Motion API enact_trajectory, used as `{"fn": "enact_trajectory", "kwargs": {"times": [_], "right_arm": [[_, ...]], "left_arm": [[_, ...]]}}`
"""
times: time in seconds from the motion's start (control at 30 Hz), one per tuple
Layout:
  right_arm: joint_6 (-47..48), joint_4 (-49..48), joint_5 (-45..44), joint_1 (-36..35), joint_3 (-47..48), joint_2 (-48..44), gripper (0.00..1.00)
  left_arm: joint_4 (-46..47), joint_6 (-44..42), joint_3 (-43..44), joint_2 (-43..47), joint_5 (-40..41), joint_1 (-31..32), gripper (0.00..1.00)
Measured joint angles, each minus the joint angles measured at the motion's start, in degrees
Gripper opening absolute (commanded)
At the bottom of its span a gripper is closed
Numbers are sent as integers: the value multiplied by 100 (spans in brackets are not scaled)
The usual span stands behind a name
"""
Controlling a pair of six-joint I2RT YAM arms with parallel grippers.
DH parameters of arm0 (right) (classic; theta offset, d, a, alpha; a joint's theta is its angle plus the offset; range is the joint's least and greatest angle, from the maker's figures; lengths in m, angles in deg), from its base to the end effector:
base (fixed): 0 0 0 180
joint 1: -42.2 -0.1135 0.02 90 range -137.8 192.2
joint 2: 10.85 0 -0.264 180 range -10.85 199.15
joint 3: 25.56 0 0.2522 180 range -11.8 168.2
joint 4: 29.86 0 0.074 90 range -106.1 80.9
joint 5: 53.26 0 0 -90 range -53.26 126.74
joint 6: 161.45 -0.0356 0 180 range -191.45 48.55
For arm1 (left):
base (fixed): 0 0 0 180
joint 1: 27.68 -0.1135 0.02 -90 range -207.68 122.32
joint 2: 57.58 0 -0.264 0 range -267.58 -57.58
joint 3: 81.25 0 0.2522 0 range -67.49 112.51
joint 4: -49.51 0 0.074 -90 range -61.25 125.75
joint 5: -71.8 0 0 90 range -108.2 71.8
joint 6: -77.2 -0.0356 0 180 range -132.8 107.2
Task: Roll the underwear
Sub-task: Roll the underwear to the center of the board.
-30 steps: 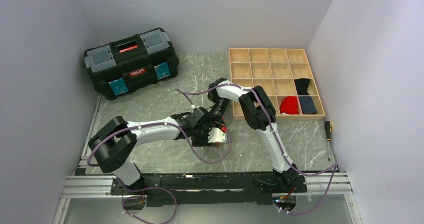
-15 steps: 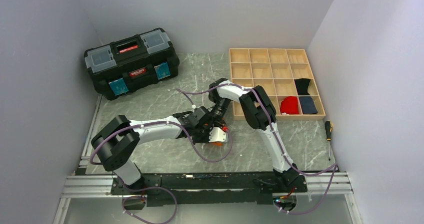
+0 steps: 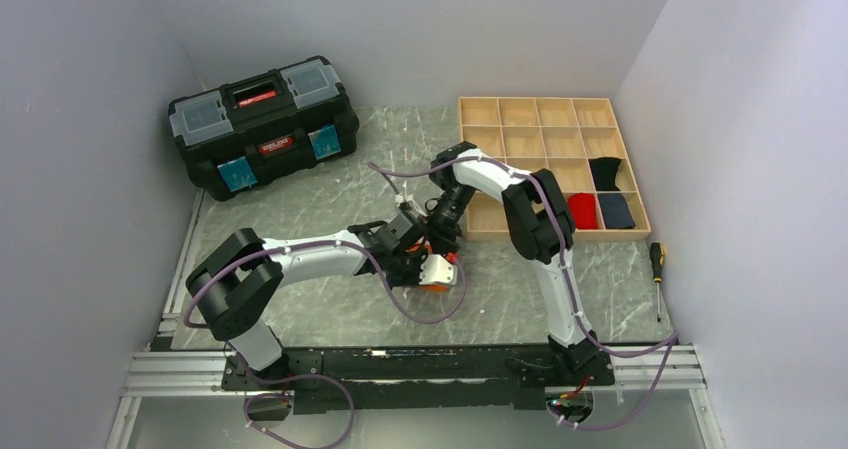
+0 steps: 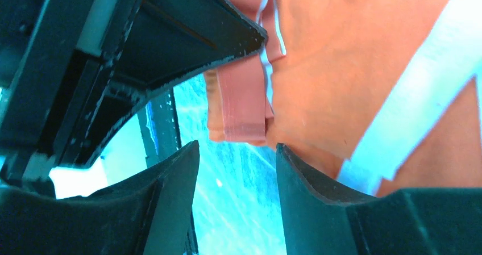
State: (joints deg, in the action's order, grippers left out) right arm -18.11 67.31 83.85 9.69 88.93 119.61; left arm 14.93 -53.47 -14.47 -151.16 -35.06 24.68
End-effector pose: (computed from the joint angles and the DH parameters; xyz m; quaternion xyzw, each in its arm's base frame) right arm 0.3192 0.2344 0.1547 0.5529 -0.7122 -0.4183 0.1100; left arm 0.1832 -0.2544 0.1684 0.7204 0.6333 -0.1662 0.2288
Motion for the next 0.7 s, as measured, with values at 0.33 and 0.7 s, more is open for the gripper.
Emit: {"fn": "enact_trajectory", "kwargs": {"times": [0.33,0.7], "right_arm": [[-197,-240,-356,511,-275,-828,54],[-1370,-1987,-564,1436,-1543,-2736,57]], "left_arm": [[-131,136,74,-2,-319,-177,0],[-933,234,857,-588,-931,-588,0]]}}
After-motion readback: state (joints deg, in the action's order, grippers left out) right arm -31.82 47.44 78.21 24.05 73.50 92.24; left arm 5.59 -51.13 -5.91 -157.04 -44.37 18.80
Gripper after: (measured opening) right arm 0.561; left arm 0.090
